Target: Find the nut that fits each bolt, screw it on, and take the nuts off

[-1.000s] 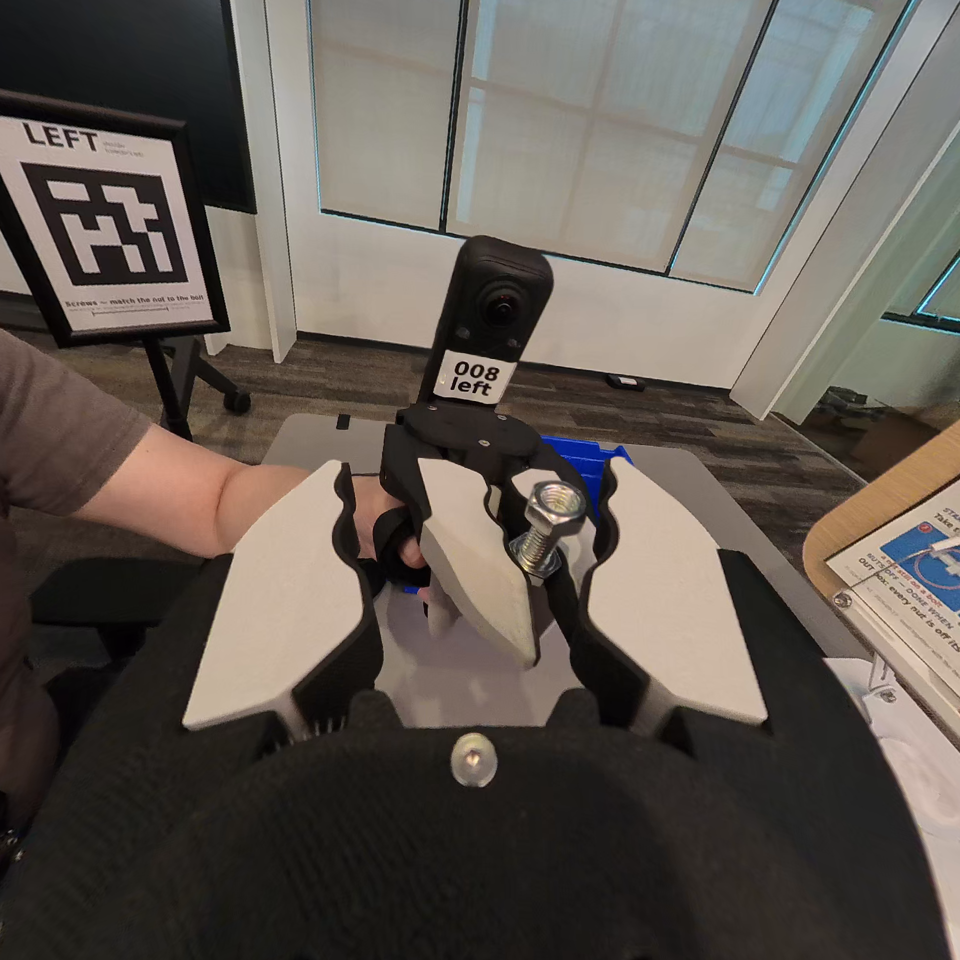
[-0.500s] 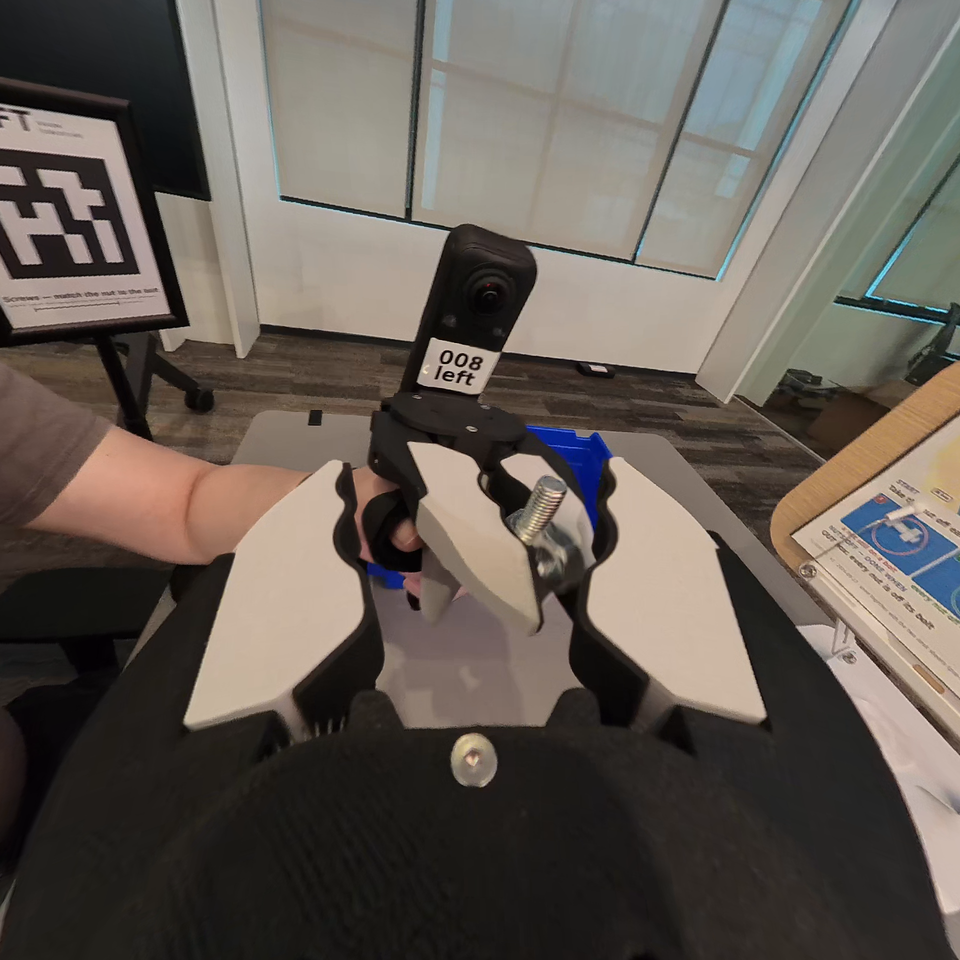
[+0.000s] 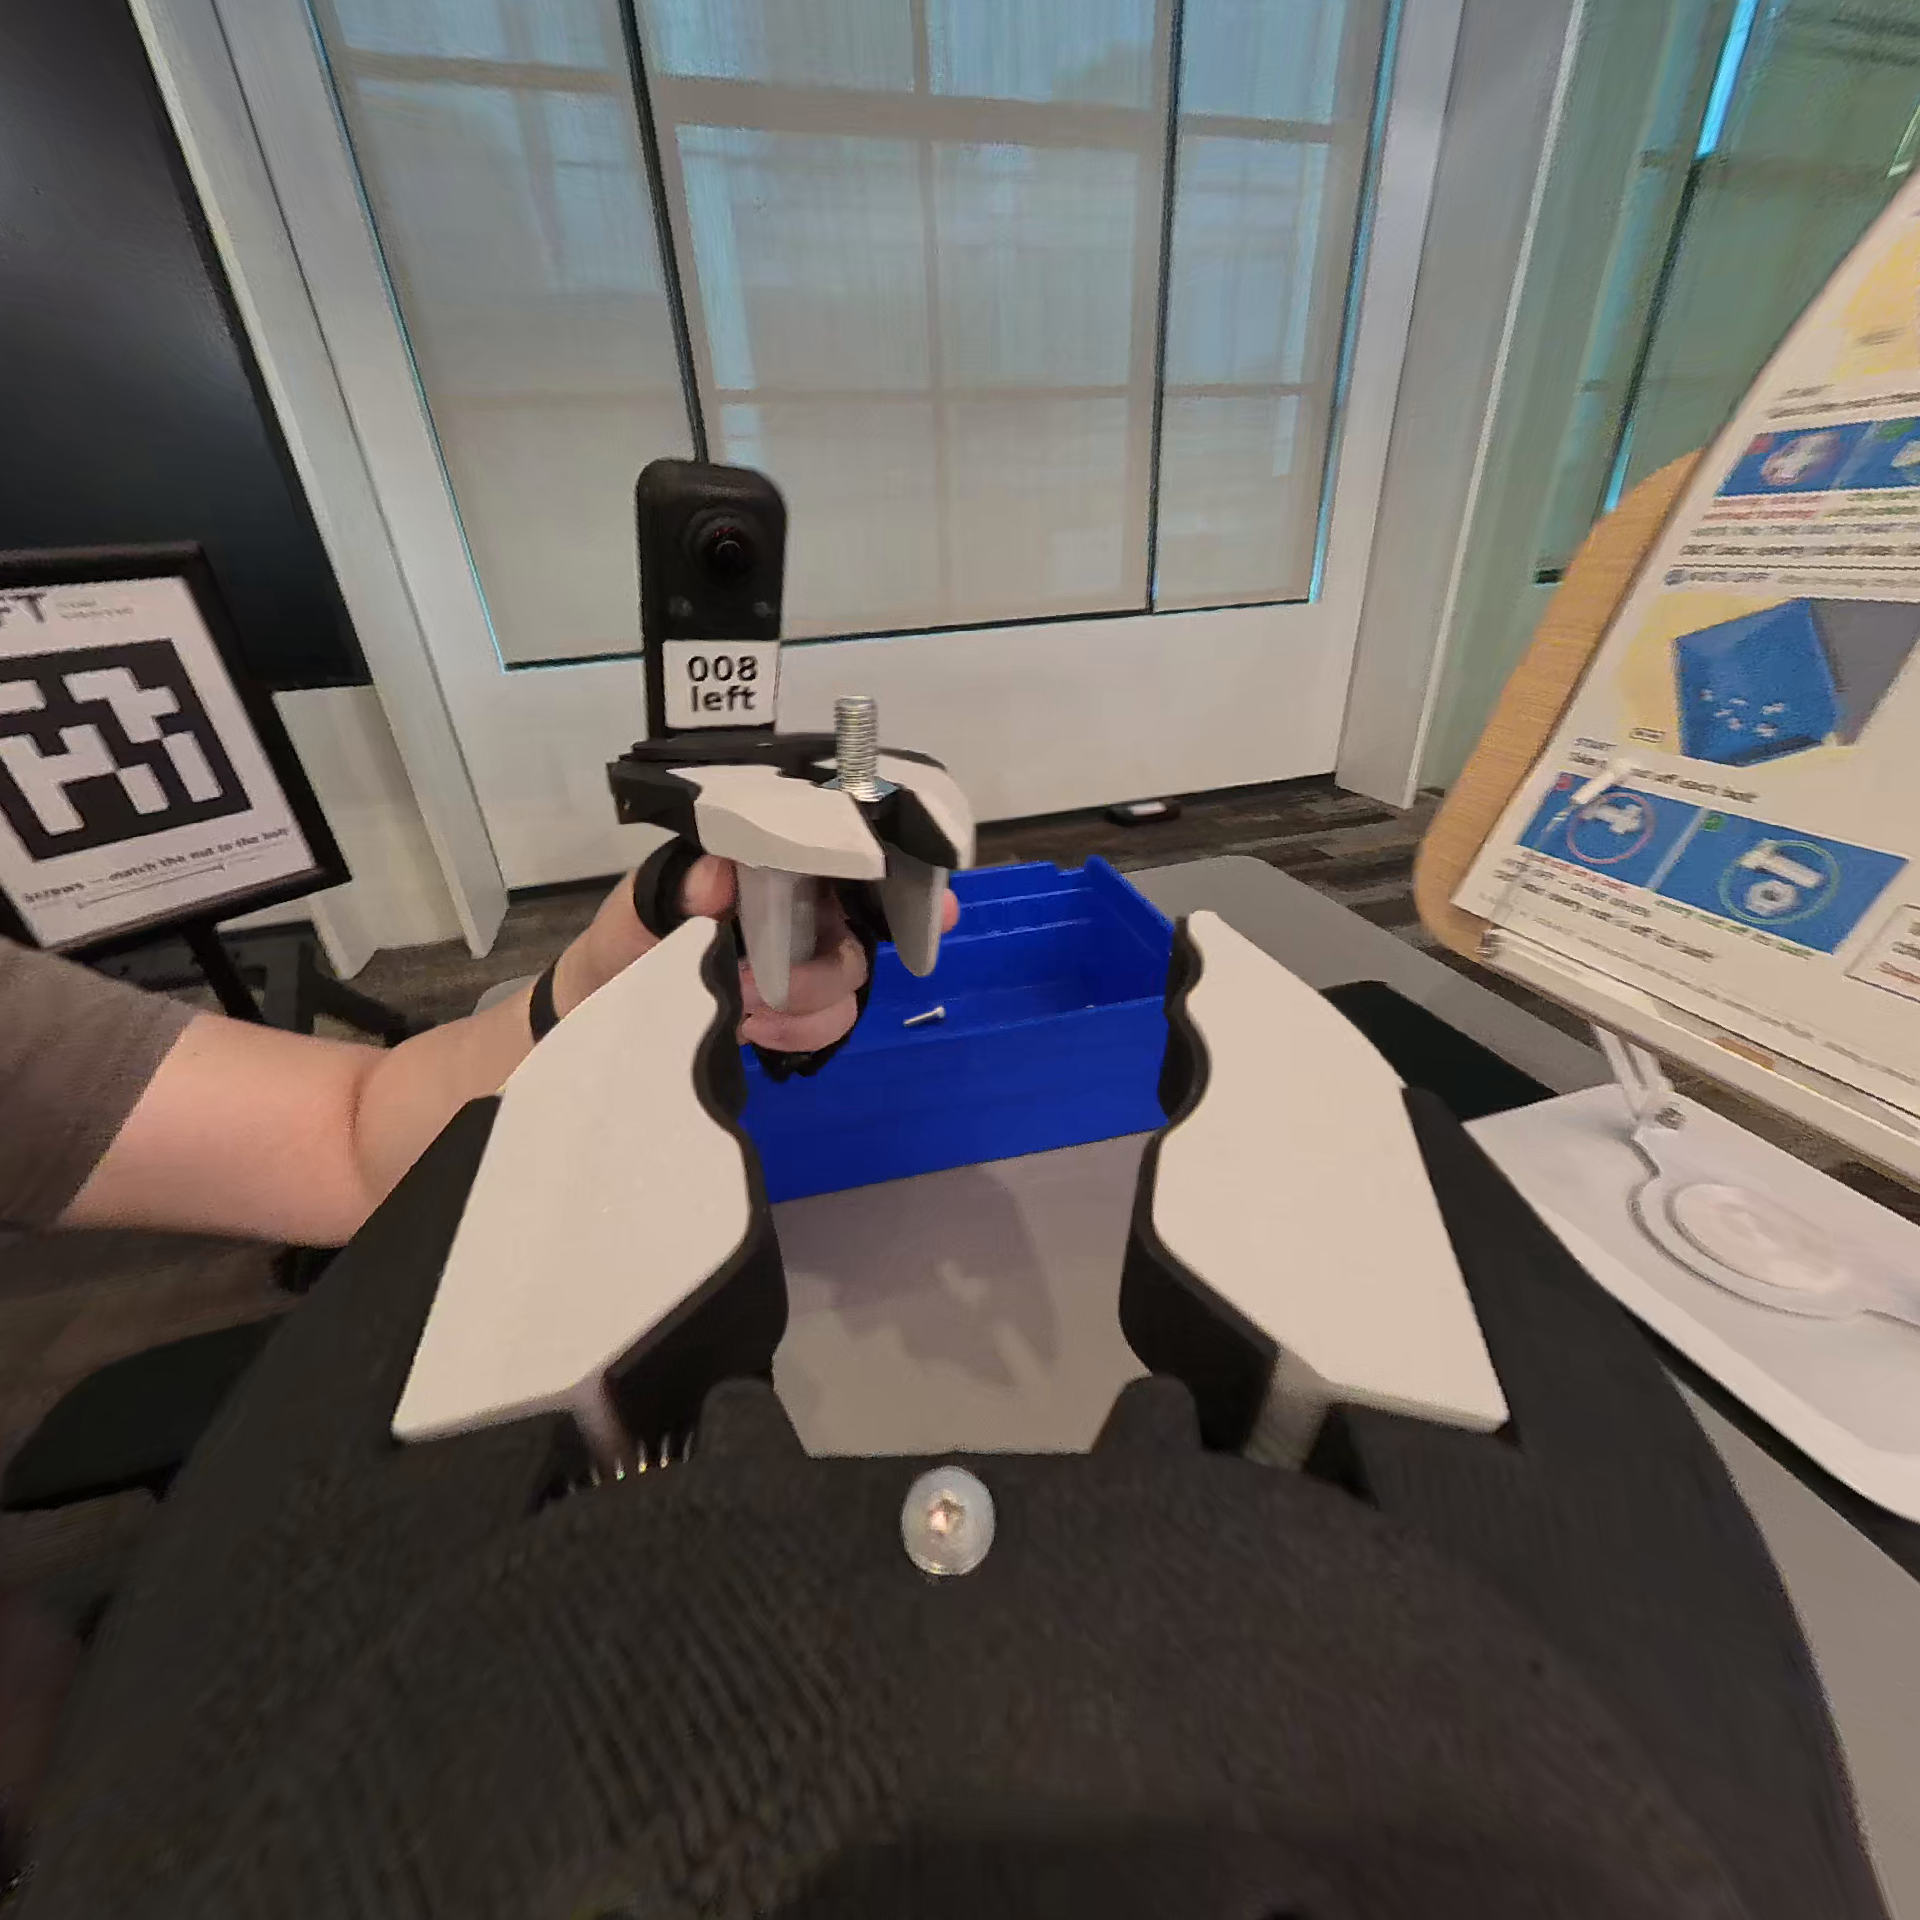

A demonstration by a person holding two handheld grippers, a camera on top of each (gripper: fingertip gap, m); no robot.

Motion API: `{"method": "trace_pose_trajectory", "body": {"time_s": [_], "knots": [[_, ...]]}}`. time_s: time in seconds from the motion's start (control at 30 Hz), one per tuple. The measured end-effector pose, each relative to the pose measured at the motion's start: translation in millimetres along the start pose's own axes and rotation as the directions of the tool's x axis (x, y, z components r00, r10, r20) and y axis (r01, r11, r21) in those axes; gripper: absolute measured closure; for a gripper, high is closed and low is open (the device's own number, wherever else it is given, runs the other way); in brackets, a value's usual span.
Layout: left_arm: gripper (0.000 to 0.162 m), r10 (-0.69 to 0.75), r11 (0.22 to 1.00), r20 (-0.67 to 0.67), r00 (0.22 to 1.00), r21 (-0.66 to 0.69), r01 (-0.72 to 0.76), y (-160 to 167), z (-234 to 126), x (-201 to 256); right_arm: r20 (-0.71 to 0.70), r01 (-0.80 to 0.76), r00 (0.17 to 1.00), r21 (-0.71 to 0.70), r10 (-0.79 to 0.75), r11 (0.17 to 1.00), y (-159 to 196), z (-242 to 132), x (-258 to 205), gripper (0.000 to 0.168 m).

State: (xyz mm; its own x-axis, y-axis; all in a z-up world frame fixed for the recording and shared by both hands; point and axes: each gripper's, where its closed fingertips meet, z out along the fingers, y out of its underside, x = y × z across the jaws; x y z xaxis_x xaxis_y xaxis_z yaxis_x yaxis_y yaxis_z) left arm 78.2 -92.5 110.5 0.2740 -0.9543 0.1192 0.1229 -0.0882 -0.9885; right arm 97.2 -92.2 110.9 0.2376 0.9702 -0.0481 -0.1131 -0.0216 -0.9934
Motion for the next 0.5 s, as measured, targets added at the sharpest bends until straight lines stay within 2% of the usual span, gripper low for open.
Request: {"method": "trace_pose_trajectory", "body": {"time_s": [0.2,0.3,0.4,0.5], "knots": [[0.148,-0.009,1.000,0.006,1.000,0.001,0.009,-1,0,0,-0.088,0.074,0.994,0.167,-0.059,0.983,-37,-52,14,0.090],[0.148,0.005,1.000,0.022,1.000,-0.014,-0.004,1,2,2,-0.168,0.132,0.980,0.144,-0.108,0.981,-50,-69,15,0.090],[0.148,0.038,0.999,0.027,0.999,-0.037,-0.037,5,5,4,-0.382,0.274,0.893,0.041,-0.238,0.961,-59,-90,25,0.090],[0.148,0.036,0.997,0.038,0.999,-0.063,-0.033,13,9,3,-0.590,0.355,0.763,0.044,-0.262,0.934,-80,-116,38,0.093]]}}
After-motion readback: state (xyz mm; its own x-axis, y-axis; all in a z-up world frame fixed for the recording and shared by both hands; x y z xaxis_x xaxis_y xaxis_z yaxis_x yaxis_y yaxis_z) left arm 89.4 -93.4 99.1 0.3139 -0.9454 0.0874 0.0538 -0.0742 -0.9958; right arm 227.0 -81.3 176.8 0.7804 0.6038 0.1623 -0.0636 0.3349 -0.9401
